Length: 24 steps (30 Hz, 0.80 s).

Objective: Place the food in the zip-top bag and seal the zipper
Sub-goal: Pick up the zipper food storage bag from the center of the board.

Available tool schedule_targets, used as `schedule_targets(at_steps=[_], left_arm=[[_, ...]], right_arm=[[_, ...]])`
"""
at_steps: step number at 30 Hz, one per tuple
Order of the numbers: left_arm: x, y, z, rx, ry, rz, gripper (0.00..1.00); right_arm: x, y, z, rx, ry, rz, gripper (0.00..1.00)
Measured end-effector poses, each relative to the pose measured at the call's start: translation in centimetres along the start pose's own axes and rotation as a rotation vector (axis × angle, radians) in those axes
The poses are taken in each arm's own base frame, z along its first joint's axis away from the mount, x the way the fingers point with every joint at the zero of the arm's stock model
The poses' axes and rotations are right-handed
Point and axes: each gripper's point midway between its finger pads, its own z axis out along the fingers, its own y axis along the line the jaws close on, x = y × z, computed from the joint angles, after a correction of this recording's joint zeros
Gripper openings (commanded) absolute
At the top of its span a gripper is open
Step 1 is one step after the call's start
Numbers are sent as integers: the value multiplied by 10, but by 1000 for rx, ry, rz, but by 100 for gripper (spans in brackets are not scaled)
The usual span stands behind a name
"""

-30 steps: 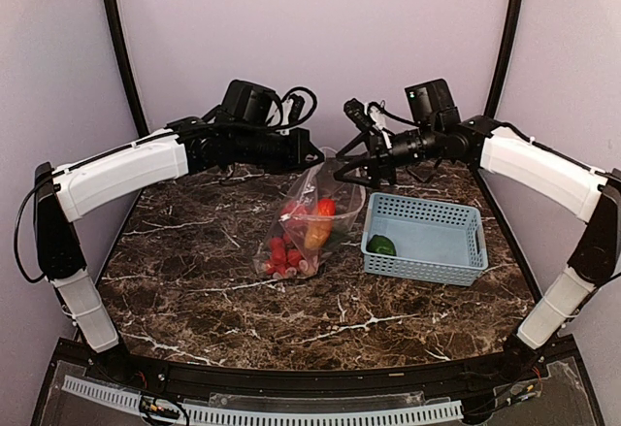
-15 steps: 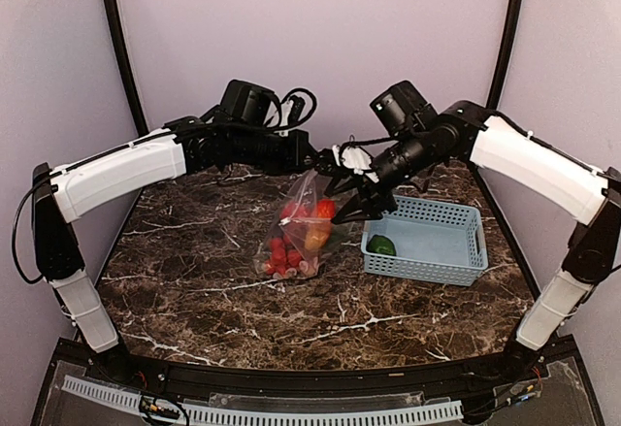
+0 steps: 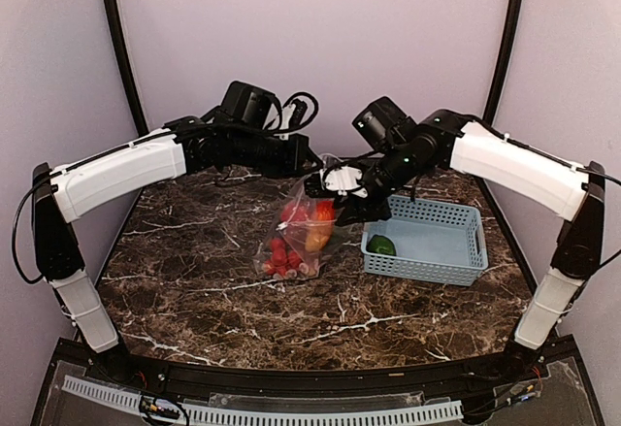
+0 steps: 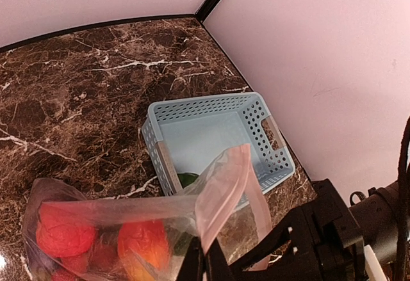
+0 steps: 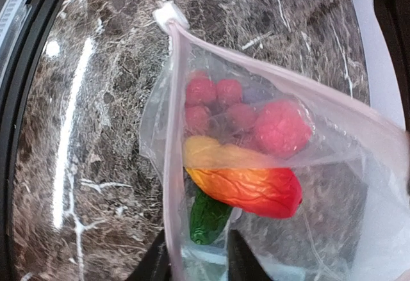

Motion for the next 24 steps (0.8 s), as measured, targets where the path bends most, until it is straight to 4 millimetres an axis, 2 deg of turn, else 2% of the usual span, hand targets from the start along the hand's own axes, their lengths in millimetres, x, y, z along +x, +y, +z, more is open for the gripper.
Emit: schedule_targets(at_steps=[2,6,10,12,14,17,24], left_arm=[[1,0,0,-2,6,7,1],[-4,-2,-8,-30,28,60,1],[-36,-7,-29,-117,24,176,1],[-55,-10,-45,-160,1,238,1],[-64,-9,-63,-199,-6,281,1],[-59,-2,-77,-240,28,309,1],[-29,19,-68,-289,159,314,1]], right_arm=[[2,2,3,-1,21,-1,1],[-7,2,-2,-1,21,-20,0],[-42,-18,-33,69,-72,-41,0],[-62,-26,-52,110,-142,-56,0],[-76,-27,-67,130,-197,-68,0],[-83,-27,-70,129,-225,-72,0],[-75,-19,-46,52,-199,-40,0]])
